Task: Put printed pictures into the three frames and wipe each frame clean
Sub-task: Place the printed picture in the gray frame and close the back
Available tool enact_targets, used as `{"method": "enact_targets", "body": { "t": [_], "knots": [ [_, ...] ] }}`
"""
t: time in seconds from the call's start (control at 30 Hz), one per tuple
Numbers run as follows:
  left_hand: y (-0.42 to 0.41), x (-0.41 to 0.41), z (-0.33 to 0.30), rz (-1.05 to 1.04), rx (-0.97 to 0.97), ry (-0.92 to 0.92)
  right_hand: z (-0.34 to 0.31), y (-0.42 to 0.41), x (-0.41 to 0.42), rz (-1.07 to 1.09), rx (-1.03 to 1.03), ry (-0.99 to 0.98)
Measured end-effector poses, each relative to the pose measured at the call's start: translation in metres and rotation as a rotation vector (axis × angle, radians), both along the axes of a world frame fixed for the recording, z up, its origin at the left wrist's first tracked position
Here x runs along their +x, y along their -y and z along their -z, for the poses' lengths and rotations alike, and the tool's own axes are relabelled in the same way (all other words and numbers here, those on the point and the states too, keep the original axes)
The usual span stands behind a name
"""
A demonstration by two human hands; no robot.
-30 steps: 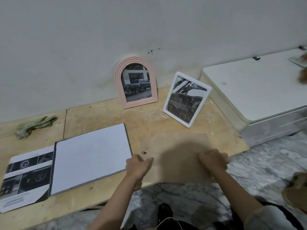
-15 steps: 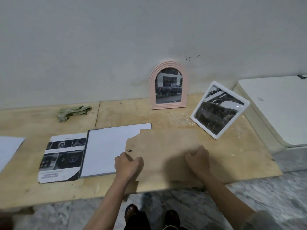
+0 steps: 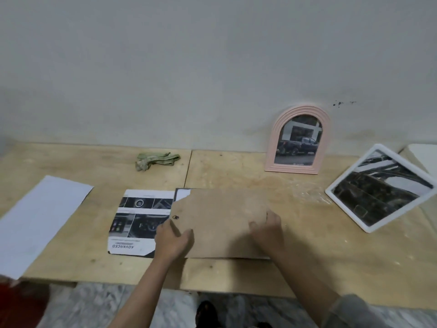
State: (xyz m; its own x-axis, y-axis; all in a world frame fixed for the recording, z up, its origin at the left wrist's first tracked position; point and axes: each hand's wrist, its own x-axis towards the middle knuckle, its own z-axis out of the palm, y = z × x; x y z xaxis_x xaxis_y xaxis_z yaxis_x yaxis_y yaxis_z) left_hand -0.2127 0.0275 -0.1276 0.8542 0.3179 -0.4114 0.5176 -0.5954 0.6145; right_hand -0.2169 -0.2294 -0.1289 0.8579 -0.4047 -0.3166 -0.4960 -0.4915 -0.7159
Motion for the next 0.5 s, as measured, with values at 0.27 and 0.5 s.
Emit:
{"method": "enact_targets", "body": {
  "t": [0.27, 0.5],
  "knots": [
    [-0.016, 0.01, 0.024, 0.08, 0.01, 0.02, 0.012, -0.012, 0.007, -0.037, -0.117, -0.029],
    [-0.007, -0.003, 0.002, 0.219, 0.042, 0.09, 0.025, -0.012, -0.001, -0.098, -0.199, -0.103]
  ]
}}
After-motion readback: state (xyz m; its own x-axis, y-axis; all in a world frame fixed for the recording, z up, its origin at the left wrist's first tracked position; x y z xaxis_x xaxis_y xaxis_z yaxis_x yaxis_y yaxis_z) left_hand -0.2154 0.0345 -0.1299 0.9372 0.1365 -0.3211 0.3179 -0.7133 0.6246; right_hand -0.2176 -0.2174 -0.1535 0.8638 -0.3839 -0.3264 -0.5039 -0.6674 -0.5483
